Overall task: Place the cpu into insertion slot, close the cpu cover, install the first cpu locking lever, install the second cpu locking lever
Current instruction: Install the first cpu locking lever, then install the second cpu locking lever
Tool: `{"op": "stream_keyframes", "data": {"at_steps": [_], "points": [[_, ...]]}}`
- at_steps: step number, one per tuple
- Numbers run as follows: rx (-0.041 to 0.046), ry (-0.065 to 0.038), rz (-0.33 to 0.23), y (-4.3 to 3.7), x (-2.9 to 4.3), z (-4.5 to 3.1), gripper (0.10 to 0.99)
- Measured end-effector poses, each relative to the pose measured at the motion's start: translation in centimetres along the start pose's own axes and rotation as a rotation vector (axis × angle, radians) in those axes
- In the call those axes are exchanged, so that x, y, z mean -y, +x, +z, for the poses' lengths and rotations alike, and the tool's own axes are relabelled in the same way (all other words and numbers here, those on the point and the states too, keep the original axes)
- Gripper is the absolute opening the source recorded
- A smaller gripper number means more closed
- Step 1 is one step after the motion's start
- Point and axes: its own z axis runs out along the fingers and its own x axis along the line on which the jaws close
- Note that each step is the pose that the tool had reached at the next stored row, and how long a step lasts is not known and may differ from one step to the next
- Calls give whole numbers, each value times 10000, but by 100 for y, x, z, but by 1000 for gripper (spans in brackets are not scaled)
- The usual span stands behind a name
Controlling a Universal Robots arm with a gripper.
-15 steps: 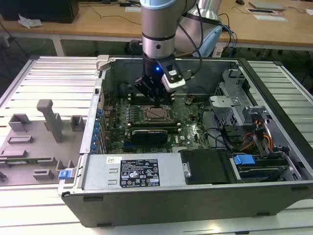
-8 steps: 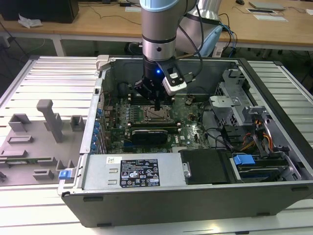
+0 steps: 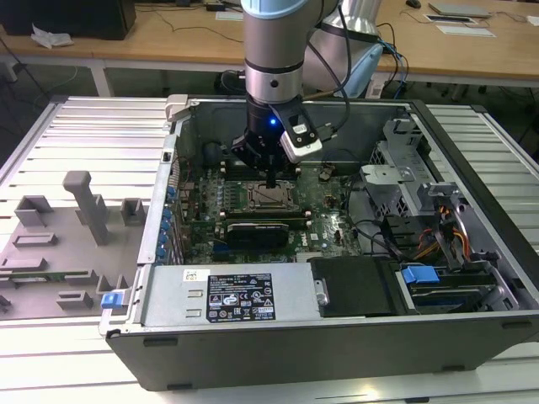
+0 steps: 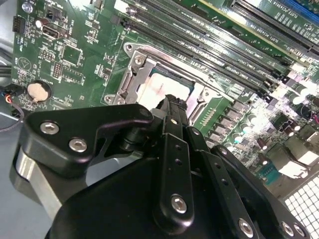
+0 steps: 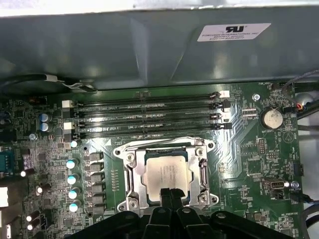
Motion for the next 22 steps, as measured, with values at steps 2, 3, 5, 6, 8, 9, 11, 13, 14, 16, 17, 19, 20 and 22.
{"op": "stream_keyframes", "data": {"at_steps": [2,3,5,6,8,9,11,13,14,16,17,19,20,22], "points": [[-1,0,0,0,0,-1,106],[-1,2,0,0,0,-2,106],[-1,2,-1,0,0,-2,106],[-1,2,-1,0,0,-3,106],[-2,2,-3,0,0,-4,106],[-2,2,-3,0,0,-5,106],[-1,2,-3,0,0,-6,106],[-2,2,-5,0,0,-8,106],[-2,2,-5,0,0,-9,106],[-3,5,-7,0,4,-11,106],[-4,4,-8,-1,14,-11,106],[-2,3,-6,-3,34,-11,106],[-2,2,-6,-3,47,-11,106],[-2,1,-6,-7,98,-12,106]]}}
